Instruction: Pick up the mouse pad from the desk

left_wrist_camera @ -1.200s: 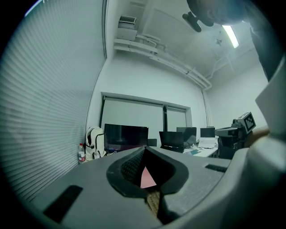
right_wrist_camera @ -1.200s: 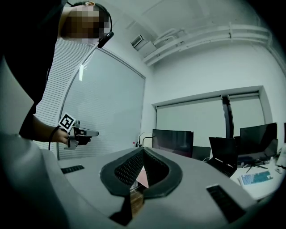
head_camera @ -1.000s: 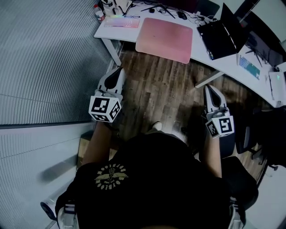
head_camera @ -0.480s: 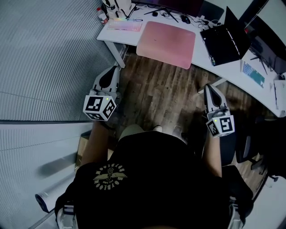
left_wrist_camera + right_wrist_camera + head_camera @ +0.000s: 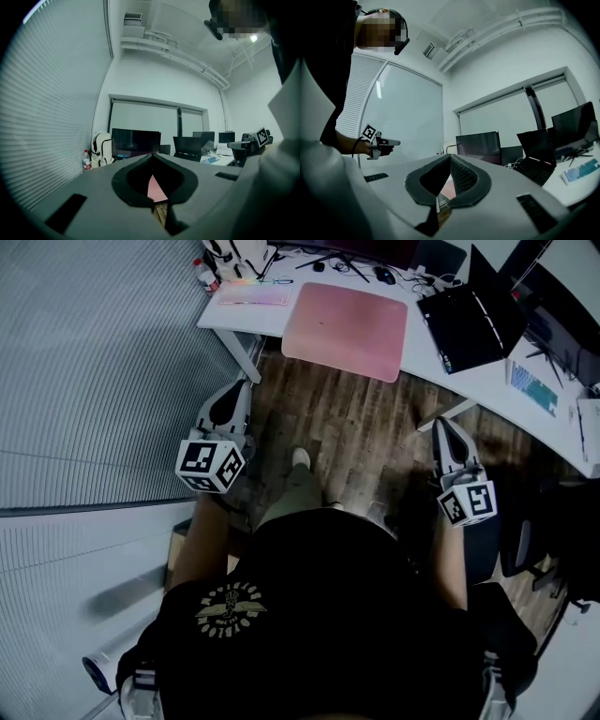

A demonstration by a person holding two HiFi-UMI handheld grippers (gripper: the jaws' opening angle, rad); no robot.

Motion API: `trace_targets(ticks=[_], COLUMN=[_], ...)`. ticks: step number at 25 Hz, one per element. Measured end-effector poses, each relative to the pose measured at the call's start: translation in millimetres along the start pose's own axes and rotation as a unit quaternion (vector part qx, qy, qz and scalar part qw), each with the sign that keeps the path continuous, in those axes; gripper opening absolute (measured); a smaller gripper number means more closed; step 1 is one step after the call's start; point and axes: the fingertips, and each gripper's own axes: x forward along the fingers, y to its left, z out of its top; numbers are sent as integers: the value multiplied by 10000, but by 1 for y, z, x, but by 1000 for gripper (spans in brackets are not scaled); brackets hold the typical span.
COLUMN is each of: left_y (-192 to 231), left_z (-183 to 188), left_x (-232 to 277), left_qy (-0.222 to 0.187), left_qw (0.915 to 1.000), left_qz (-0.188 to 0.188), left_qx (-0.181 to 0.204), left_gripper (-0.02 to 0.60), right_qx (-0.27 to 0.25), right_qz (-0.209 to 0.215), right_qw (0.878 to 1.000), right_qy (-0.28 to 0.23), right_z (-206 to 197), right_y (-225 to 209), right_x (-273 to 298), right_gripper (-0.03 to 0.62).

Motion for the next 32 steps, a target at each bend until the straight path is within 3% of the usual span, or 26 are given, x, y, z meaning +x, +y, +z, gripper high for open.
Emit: trace_targets(ticks=[16,22,32], left_y=[36,40,63], left_z=[-12,-12,-29], left_x=[75,107,149], left_qy=[186,232,419], left_qw=[9990,9981,9969], left_qz=[-329,-546,-582], left_qx=[-224,-145,-312], left_gripper=[8,8,8], right_qx=[20,120,155], right_qz=[-178,-242,-346], right_qw=[9997,9994,9984], right_qy=[153,237,410], right_z=[-7,-20,-31], right_y=[-18,-27,-47], right_x=[44,64,98], right_gripper=[2,2,2])
